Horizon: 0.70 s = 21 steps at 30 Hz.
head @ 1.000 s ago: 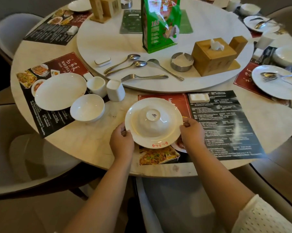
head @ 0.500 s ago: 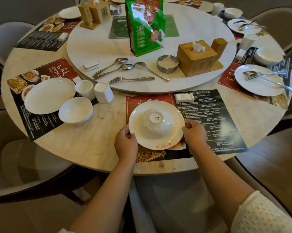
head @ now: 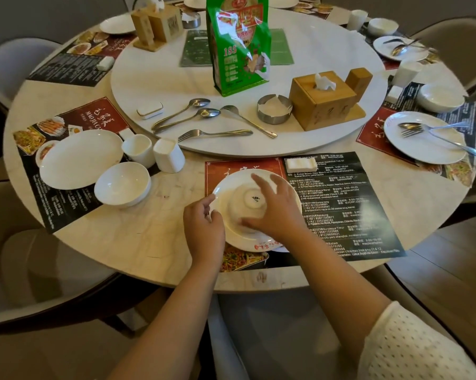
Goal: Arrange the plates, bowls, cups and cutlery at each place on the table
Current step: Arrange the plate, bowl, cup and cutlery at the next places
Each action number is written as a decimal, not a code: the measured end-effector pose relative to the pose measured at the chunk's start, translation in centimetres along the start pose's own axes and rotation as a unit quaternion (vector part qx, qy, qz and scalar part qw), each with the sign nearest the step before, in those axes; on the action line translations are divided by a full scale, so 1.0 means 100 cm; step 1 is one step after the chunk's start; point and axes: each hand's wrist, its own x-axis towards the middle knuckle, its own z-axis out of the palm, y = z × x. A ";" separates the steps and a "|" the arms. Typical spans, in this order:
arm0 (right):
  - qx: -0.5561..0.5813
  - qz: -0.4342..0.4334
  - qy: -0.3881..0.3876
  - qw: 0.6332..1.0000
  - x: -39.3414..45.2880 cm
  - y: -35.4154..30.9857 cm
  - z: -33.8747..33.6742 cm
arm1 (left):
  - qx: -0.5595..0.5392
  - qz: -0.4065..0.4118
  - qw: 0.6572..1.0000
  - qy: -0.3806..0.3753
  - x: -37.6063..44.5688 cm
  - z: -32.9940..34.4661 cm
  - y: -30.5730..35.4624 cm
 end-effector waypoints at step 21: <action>0.691 0.225 -0.025 0.687 -0.043 0.024 -0.056 | -0.098 0.011 0.967 -0.233 0.008 0.044 0.040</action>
